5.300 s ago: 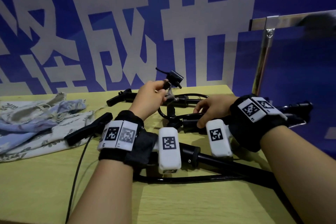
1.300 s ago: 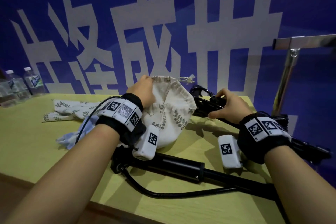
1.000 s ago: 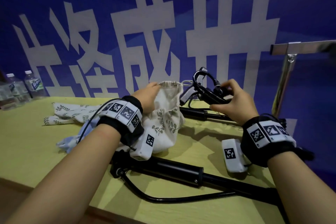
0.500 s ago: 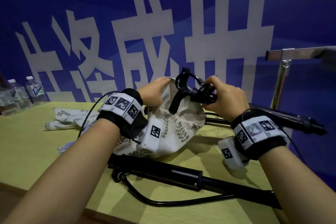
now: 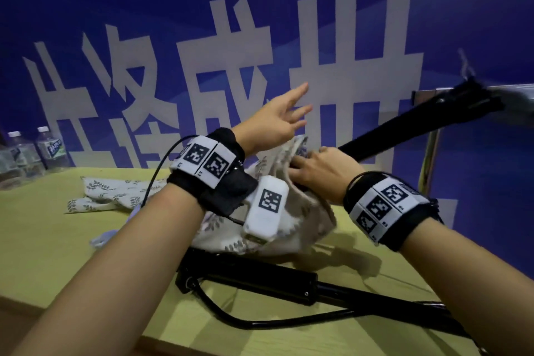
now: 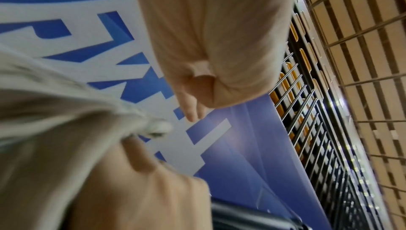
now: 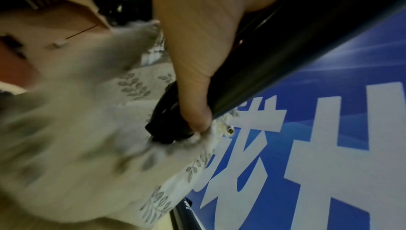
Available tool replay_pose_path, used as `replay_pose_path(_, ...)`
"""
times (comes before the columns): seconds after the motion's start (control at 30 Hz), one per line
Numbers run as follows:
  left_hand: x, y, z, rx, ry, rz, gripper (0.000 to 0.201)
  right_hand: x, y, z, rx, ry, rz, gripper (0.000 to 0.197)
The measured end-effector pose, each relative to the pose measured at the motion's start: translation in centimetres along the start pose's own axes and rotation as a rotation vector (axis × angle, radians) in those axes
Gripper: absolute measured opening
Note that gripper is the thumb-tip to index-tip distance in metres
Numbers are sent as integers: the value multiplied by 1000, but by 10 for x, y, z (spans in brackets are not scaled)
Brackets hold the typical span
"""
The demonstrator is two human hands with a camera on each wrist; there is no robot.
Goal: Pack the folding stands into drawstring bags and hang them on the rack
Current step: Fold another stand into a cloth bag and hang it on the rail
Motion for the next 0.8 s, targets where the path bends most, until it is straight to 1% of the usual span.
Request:
replay_pose_path(0.03, -2, -1, -1, -18, -4, -34, 78, 4, 5, -2, 11, -35, 34, 34)
replay_pose_path(0.07, -2, -3, -3, -39, -27, -145, 72, 7, 7, -3, 7, -44, 64, 25)
replay_pose_path(0.13, 11, -15, -3, -110, -123, -440, 56, 8, 1, 0, -48, -45, 66, 9)
replay_pose_path(0.2, 29, -28, 0, -189, -220, -604, 47, 9, 10, 1, -69, -52, 116, 30)
replay_pose_path(0.23, 37, -28, 2, -196, -250, -635, 46, 6, 16, 3, -58, -35, 140, 34)
replay_pose_path(0.27, 44, -25, 5, -169, -274, -655, 45, 5, 16, 6, -39, -29, 147, 34)
replay_pose_path(0.37, 57, -7, 11, -39, -322, -644, 40, 8, 11, 7, -32, -42, 181, 19)
replay_pose_path(0.4, 59, -5, 11, -32, -339, -630, 37, 11, 10, 6, -55, -41, 166, 23)
replay_pose_path(0.47, 62, -6, 10, -49, -371, -596, 24, 18, 8, 6, -134, -59, 133, 38)
replay_pose_path(0.53, 64, -2, 7, -34, -387, -545, 22, 24, 9, 7, -166, -68, 131, 44)
replay_pose_path(0.57, 65, -1, 5, -25, -384, -515, 22, 26, 10, 7, -161, -71, 130, 43)
replay_pose_path(0.6, 63, -1, 4, -39, -370, -481, 21, 25, 9, 8, -143, -67, 122, 37)
replay_pose_path(0.67, 59, -8, 2, -120, -332, -448, 14, 21, 7, 10, -80, -56, 91, 18)
replay_pose_path(0.7, 57, -14, 2, -155, -317, -477, 9, 19, 7, 12, -83, -62, 82, 12)
replay_pose_path(0.73, 56, -18, 4, -166, -309, -531, 5, 16, 7, 15, -101, -66, 71, 10)
replay_pose_path(0.8, 60, -20, 4, -118, -306, -645, 22, 11, 8, 21, -135, -68, 60, 20)
Point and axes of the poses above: each hand's wrist, its own z-axis away from the middle knuckle, its own y-axis out of the palm, x = y × z, the point moved 8 cm from there along -z, towards the middle knuckle, and after that the axes turned 10 degrees about -z, right-handed, at the moved point
